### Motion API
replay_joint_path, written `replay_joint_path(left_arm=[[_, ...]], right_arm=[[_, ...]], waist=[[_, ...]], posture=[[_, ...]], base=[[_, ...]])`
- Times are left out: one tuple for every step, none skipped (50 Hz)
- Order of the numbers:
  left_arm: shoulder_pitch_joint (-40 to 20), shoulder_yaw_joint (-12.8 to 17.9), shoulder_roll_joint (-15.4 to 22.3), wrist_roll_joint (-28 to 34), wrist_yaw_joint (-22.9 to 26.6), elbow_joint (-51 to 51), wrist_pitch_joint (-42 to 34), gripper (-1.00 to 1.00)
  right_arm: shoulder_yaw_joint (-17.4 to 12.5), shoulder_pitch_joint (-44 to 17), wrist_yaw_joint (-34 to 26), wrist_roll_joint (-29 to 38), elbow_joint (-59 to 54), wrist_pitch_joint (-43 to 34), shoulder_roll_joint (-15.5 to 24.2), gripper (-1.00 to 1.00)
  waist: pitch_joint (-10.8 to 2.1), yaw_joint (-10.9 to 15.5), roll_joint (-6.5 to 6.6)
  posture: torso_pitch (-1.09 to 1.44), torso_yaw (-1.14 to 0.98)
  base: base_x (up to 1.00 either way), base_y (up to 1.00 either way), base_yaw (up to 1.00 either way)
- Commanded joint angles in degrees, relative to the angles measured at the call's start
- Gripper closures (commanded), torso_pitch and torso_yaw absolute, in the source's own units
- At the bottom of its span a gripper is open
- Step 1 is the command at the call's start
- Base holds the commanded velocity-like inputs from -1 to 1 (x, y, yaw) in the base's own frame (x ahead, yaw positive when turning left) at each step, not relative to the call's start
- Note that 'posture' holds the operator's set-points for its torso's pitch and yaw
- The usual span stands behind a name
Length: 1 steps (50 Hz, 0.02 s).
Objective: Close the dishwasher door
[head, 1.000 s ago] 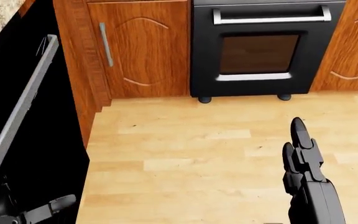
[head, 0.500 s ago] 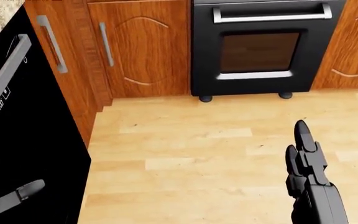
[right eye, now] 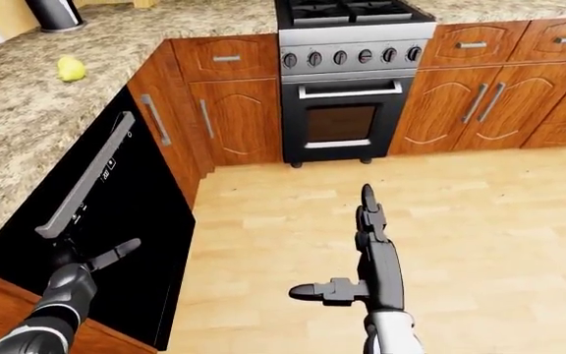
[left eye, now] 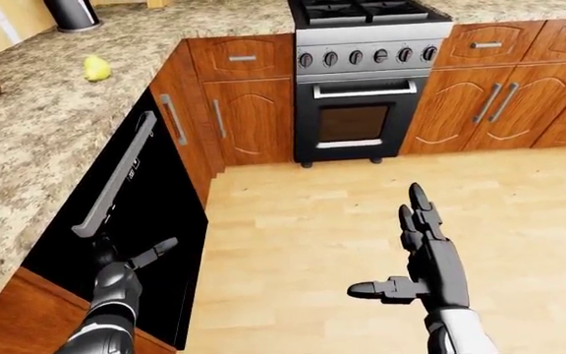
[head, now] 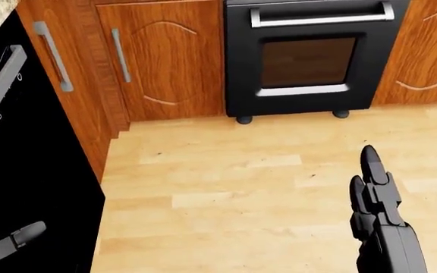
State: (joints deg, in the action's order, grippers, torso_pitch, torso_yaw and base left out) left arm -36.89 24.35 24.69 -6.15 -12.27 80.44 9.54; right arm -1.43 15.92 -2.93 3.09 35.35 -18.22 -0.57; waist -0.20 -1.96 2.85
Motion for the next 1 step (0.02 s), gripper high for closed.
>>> replay_joint_path(left_arm=[[-1.41, 0.26, 1.52, -0.09, -0.83, -1.88, 1.48, -1.00]], right_arm=[[0.05, -0.58, 0.00, -0.07, 2.22, 1.70, 0.05, -1.00]], waist=[[-0.97, 0.12, 0.26]], posture=[[0.00, 0.00]], base=[[0.00, 0.00, 0.00]])
